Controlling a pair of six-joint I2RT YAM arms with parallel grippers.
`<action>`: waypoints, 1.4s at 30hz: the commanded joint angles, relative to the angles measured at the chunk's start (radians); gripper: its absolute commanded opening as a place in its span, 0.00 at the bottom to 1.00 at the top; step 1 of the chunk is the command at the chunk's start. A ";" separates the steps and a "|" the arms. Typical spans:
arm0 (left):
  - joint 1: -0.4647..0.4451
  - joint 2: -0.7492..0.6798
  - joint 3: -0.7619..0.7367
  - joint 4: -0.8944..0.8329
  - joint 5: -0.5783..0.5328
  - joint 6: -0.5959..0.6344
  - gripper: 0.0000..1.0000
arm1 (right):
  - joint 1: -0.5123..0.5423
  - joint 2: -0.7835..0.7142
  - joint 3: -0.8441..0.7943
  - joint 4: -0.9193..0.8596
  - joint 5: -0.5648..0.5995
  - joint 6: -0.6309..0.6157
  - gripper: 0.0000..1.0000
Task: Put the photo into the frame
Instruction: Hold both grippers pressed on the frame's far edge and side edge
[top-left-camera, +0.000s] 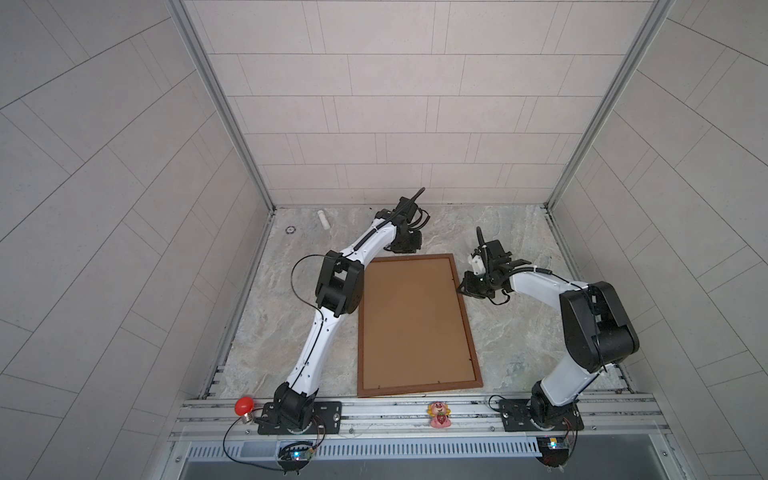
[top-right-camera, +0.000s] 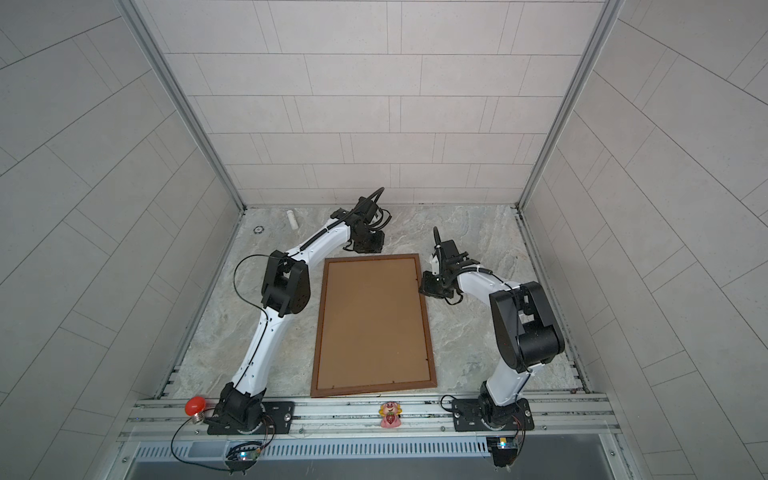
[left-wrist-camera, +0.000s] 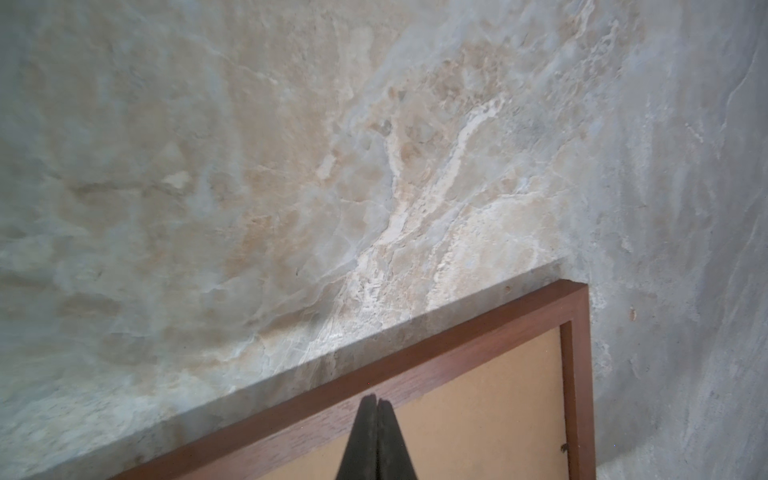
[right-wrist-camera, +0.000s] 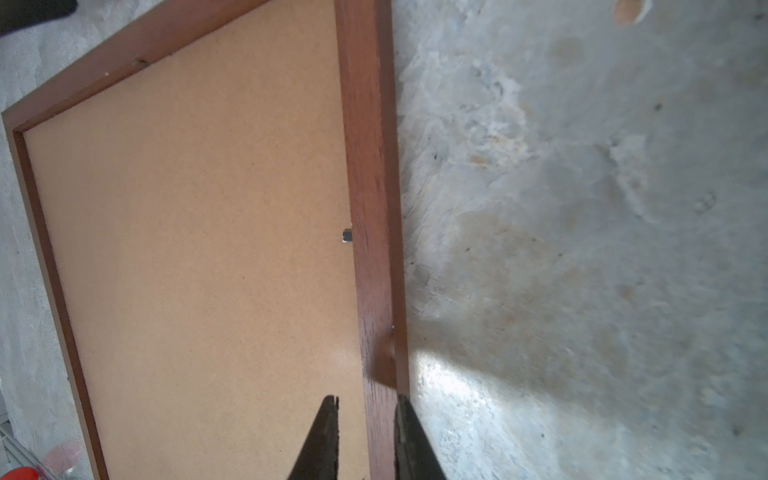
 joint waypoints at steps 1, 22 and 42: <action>-0.007 -0.009 -0.027 -0.029 0.005 0.005 0.00 | 0.003 -0.007 0.006 -0.009 -0.007 -0.011 0.20; -0.027 0.018 -0.036 -0.048 0.020 0.003 0.00 | 0.003 -0.006 0.006 -0.014 -0.009 -0.016 0.18; -0.012 -0.018 -0.019 -0.050 0.036 -0.010 0.00 | 0.004 -0.014 0.008 -0.015 -0.009 -0.017 0.17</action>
